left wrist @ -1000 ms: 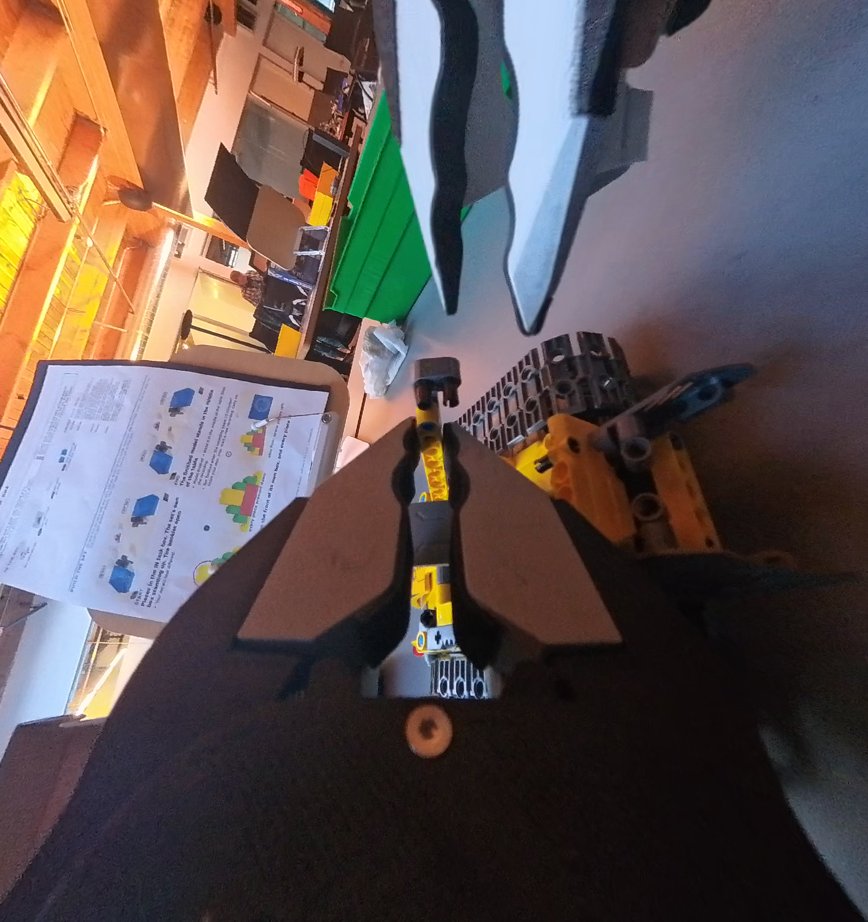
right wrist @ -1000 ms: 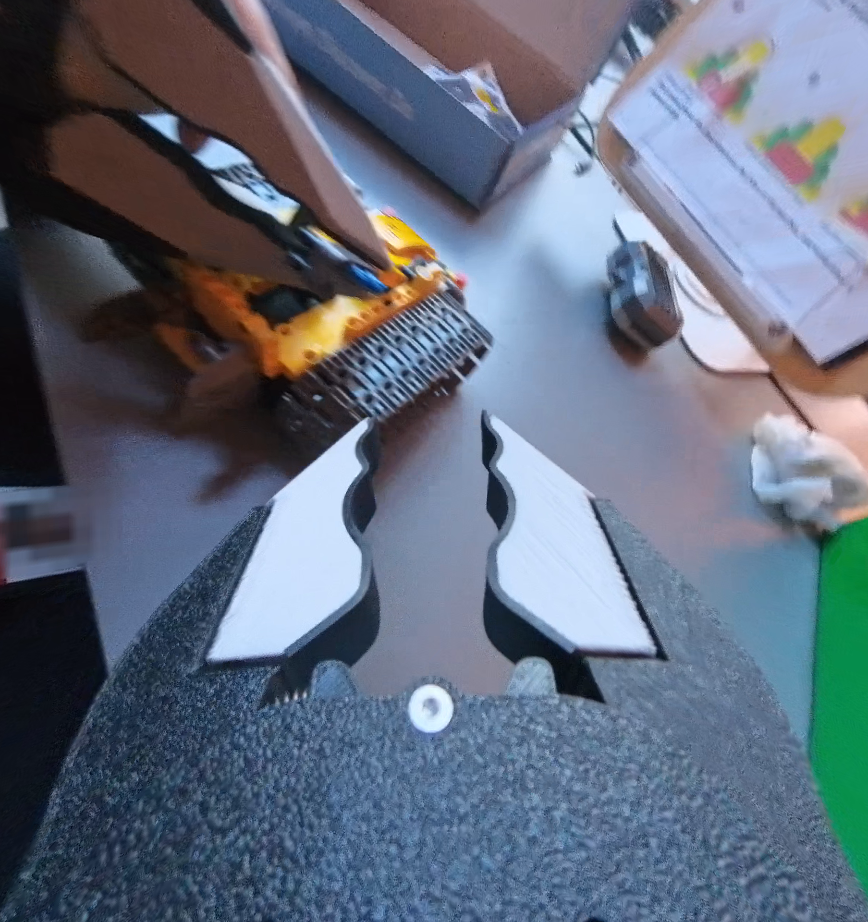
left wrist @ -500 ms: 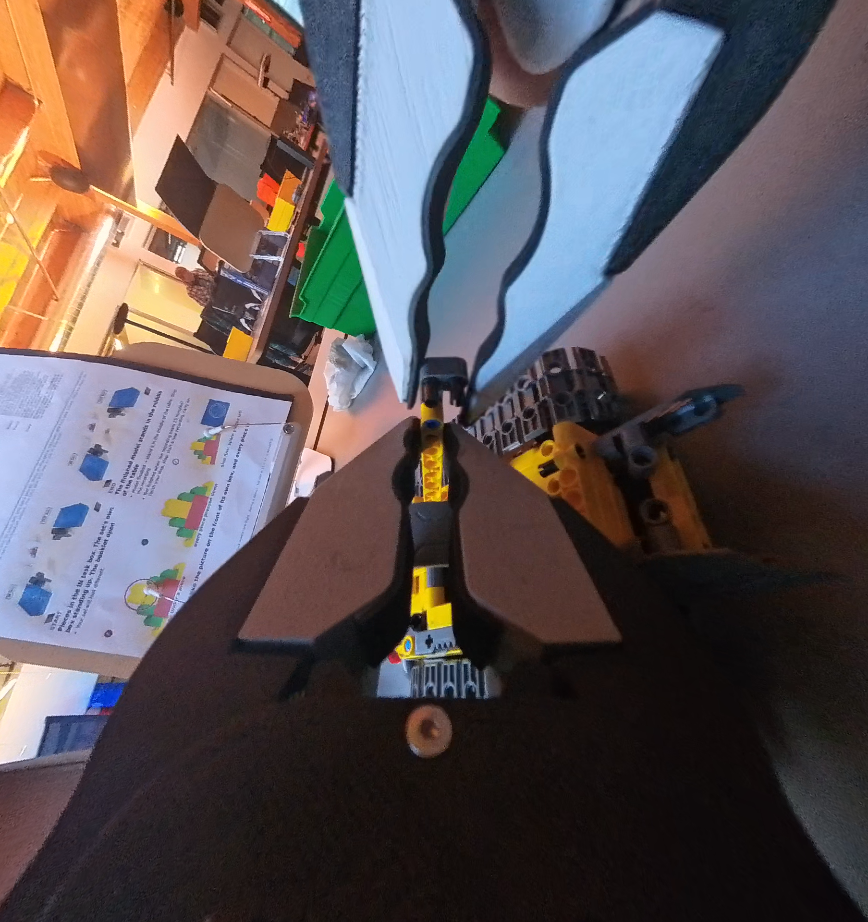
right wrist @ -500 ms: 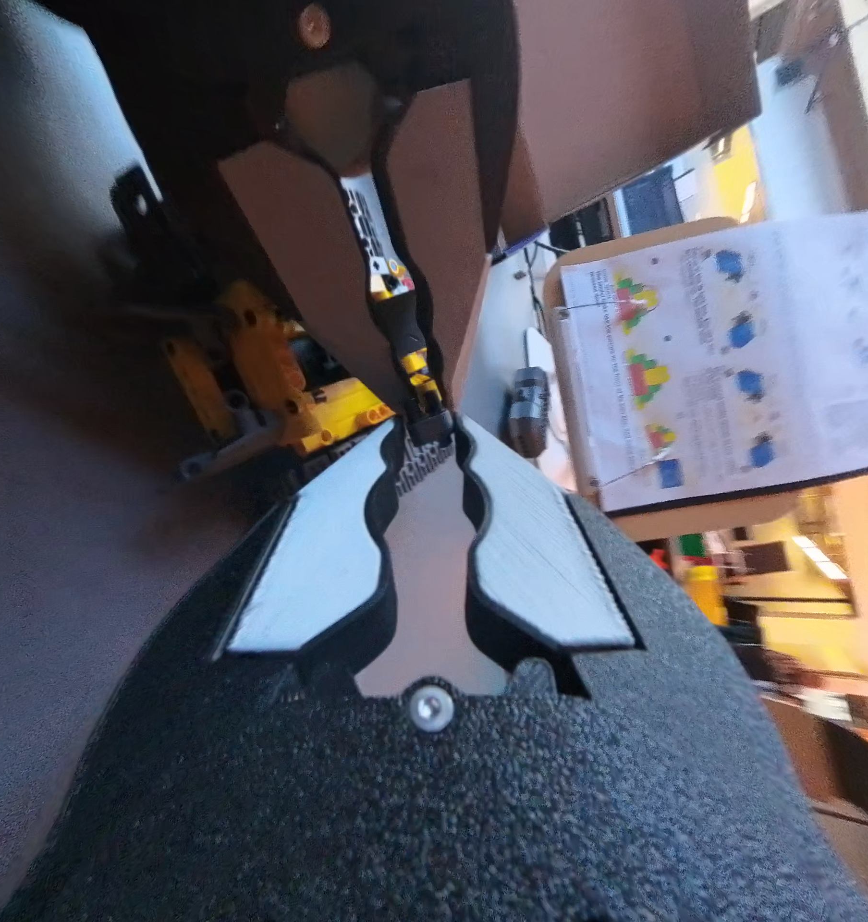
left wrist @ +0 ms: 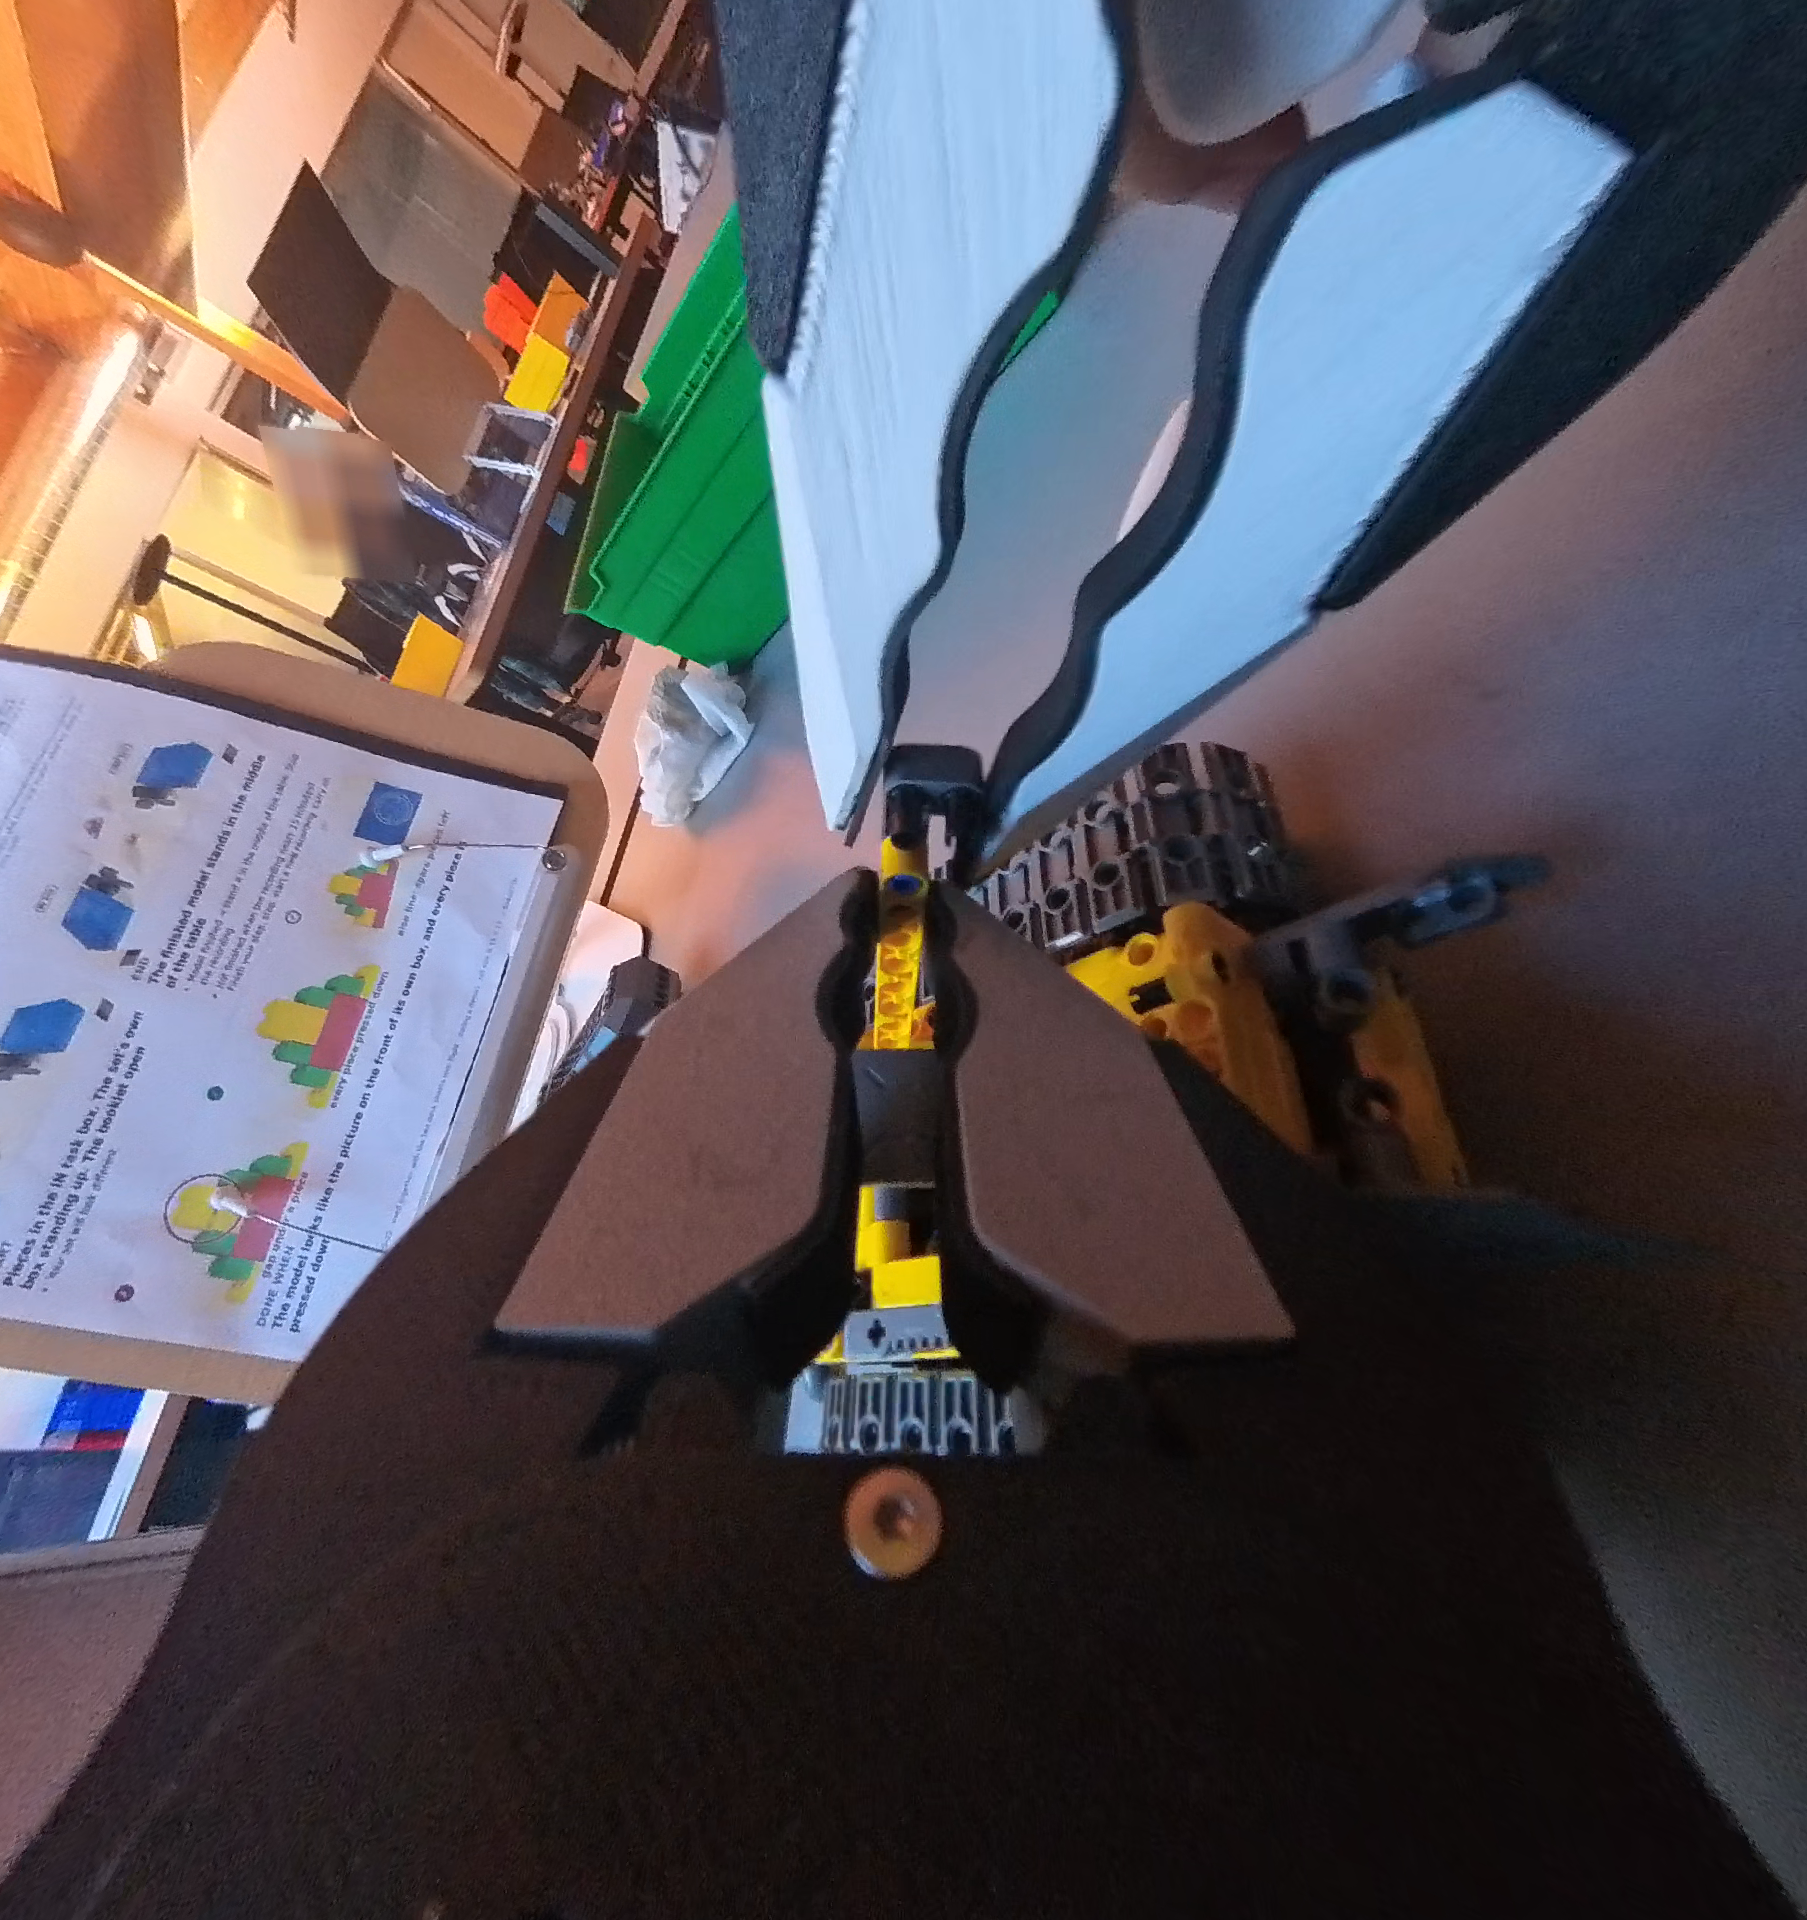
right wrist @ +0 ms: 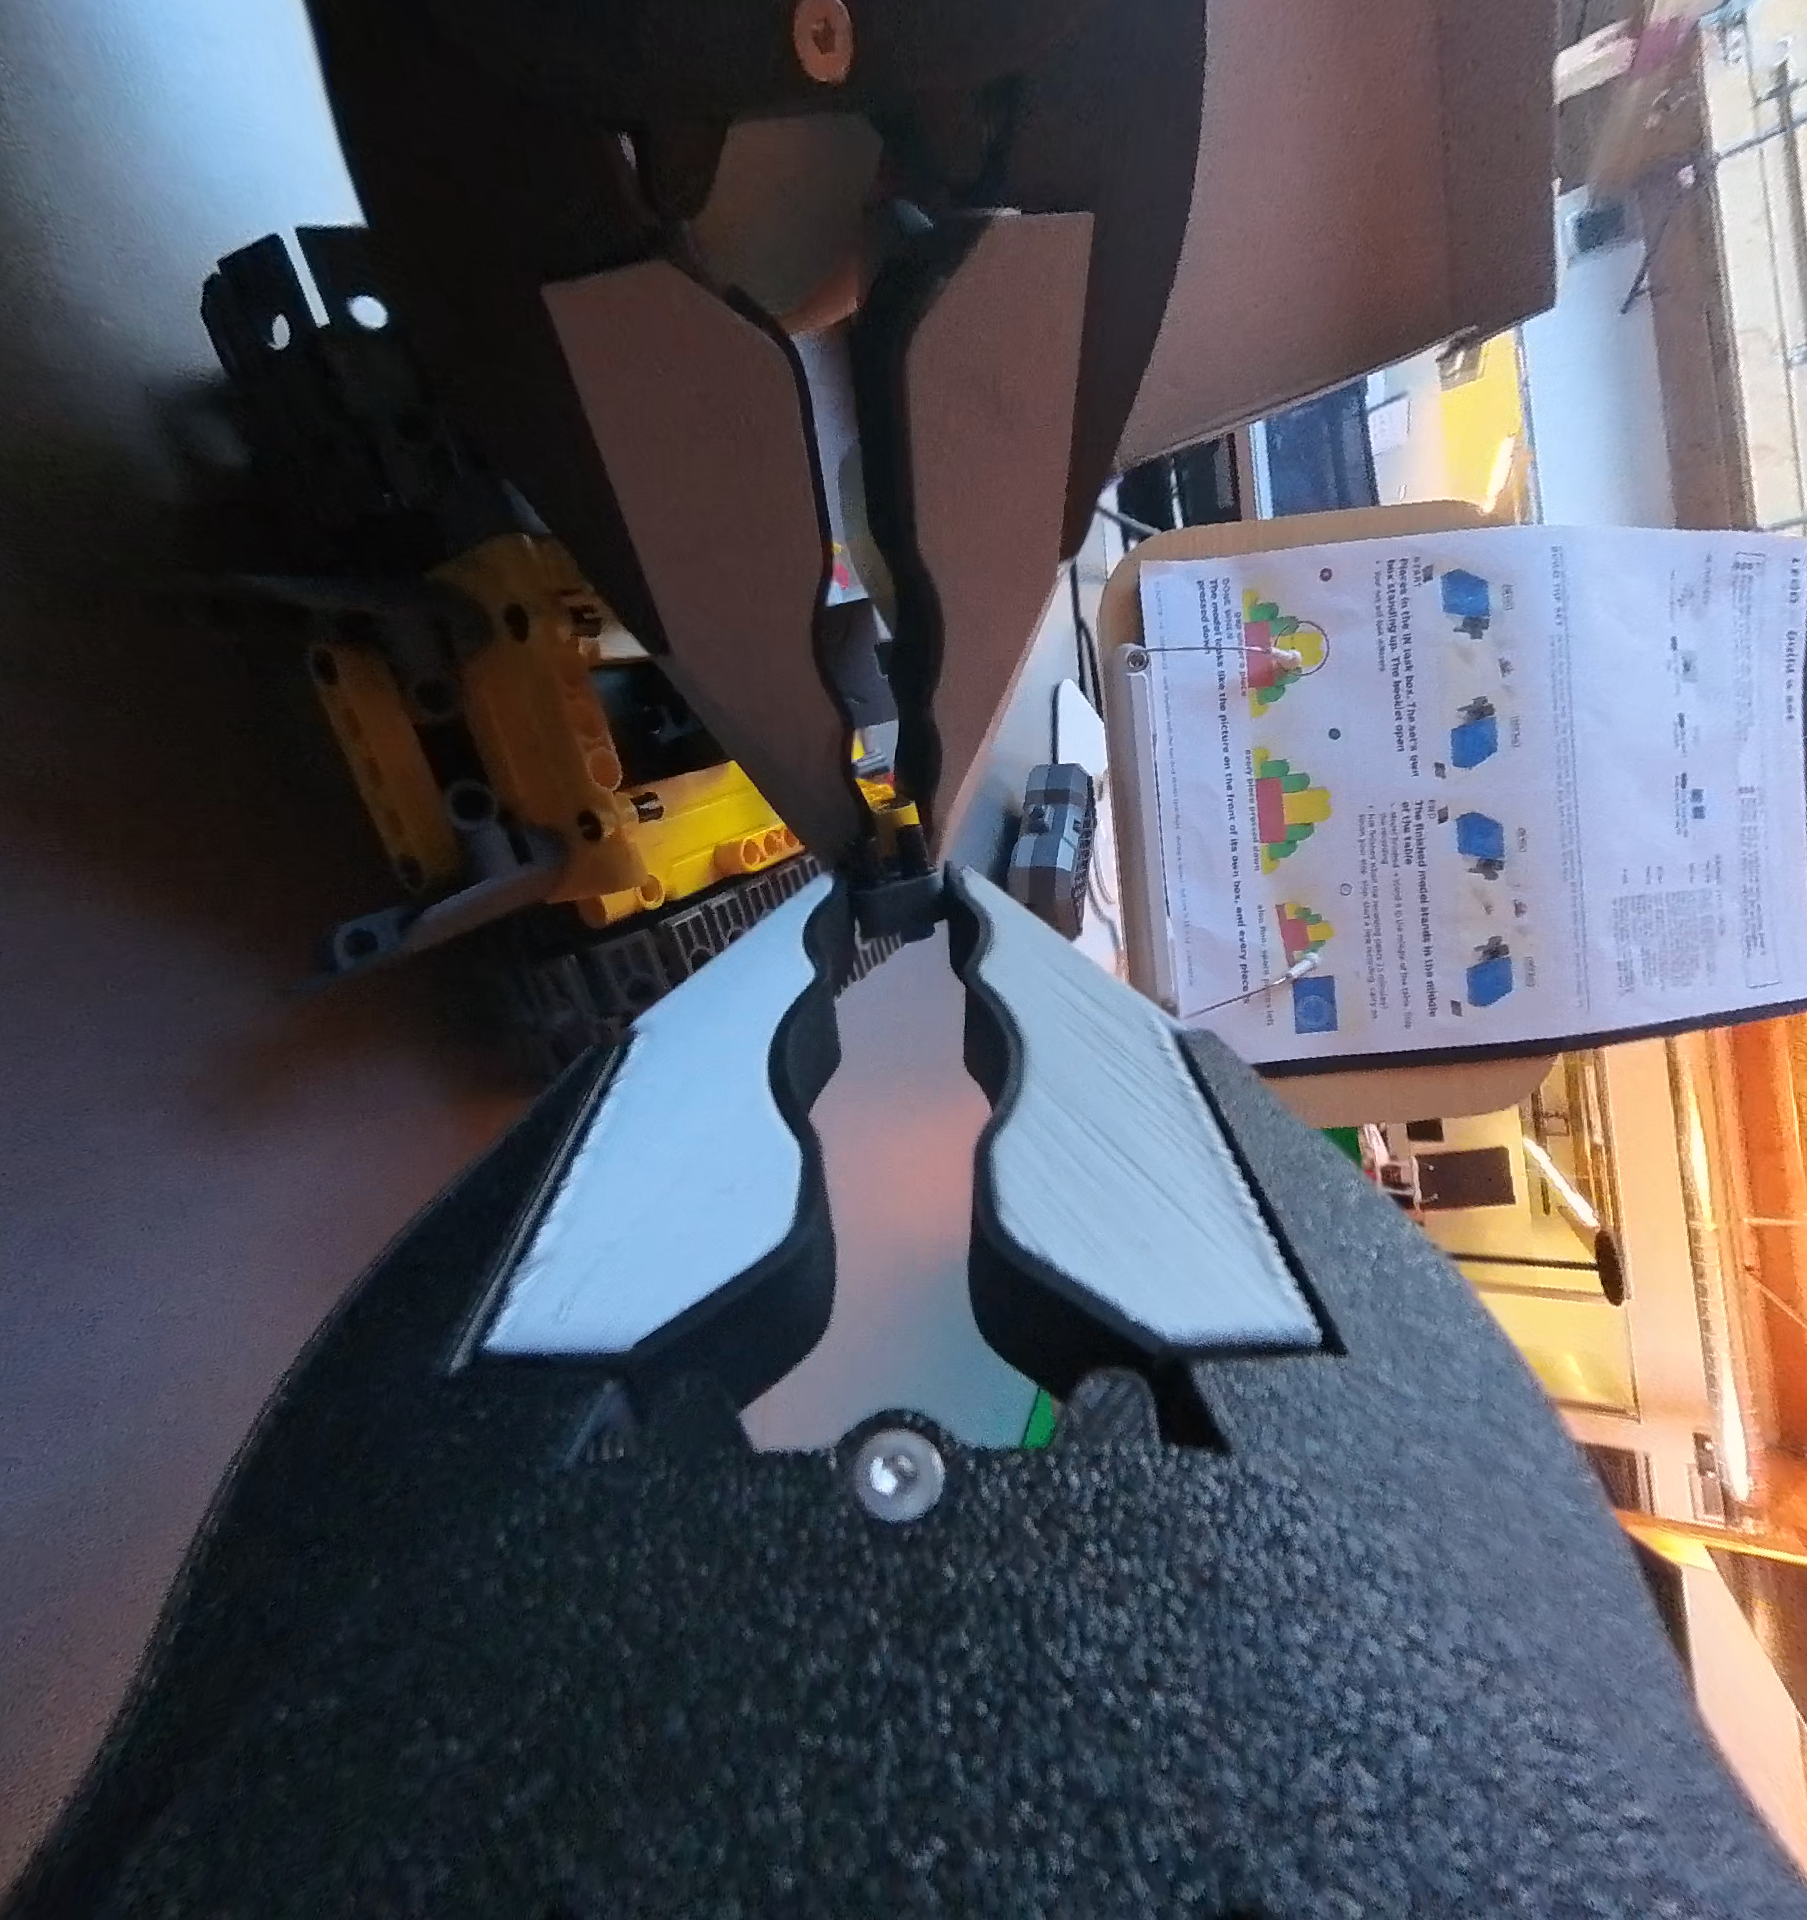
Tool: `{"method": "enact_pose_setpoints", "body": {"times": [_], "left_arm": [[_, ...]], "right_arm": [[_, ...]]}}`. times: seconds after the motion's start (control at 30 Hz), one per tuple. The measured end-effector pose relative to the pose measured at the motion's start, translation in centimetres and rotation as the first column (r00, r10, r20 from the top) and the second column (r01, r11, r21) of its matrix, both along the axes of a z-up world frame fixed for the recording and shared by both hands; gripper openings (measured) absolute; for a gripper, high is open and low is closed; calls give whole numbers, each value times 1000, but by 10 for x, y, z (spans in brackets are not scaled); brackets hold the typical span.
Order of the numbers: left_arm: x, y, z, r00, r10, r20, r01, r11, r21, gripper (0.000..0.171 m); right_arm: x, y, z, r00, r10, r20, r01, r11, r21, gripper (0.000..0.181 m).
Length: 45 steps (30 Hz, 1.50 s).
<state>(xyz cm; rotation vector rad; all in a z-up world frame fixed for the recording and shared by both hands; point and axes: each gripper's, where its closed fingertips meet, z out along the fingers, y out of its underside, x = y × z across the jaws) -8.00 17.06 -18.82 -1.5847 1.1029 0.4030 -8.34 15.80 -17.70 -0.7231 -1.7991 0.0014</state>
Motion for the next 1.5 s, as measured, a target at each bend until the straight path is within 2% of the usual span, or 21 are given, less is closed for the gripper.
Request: {"method": "enact_pose_setpoints", "body": {"times": [0.27, 0.47, 0.57, 0.67, 0.77, 1.1, 1.2, 1.27, 1.5], "left_arm": [[1, 6, -3, 998, 14, -64, -14, 1000, -8, 5], [8, 7, -2, 1000, -2, -16, 2, 1000, -25, 5], [11, 9, -2, 1000, -15, -11, 15, 1000, -23, 6], [13, 10, -2, 1000, -27, -8, 26, 999, -23, 6], [14, 11, -2, 999, -33, 10, 33, 999, -25, 6], [11, 14, -1, 1000, -20, -21, 20, 1000, 7, 5], [8, 16, -1, 1000, 2, -14, -2, 1000, 20, 5], [6, 18, 0, 1000, 14, 8, -14, 1000, 25, 5], [0, 22, -2, 999, 17, -30, -16, 999, 49, 5]], "right_arm": [[2, 3, -3, 999, -20, 35, 21, 998, -54, 17], [18, 15, -4, 996, -90, -8, 88, 985, -151, 16], [21, 12, -5, 996, -89, -10, 86, 979, -187, 25], [18, 10, -4, 996, -82, 18, 84, 987, -140, 34], [14, 8, 1, 998, -61, 31, 63, 995, -76, 17], [10, 11, -2, 990, -60, 128, 55, 998, 35, 15], [9, 15, -3, 986, -89, 141, 85, 996, 31, 14], [8, 19, -2, 983, -115, 140, 100, 989, 106, 13], [4, 28, -5, 982, -162, 98, 159, 986, 43, 13]]}}
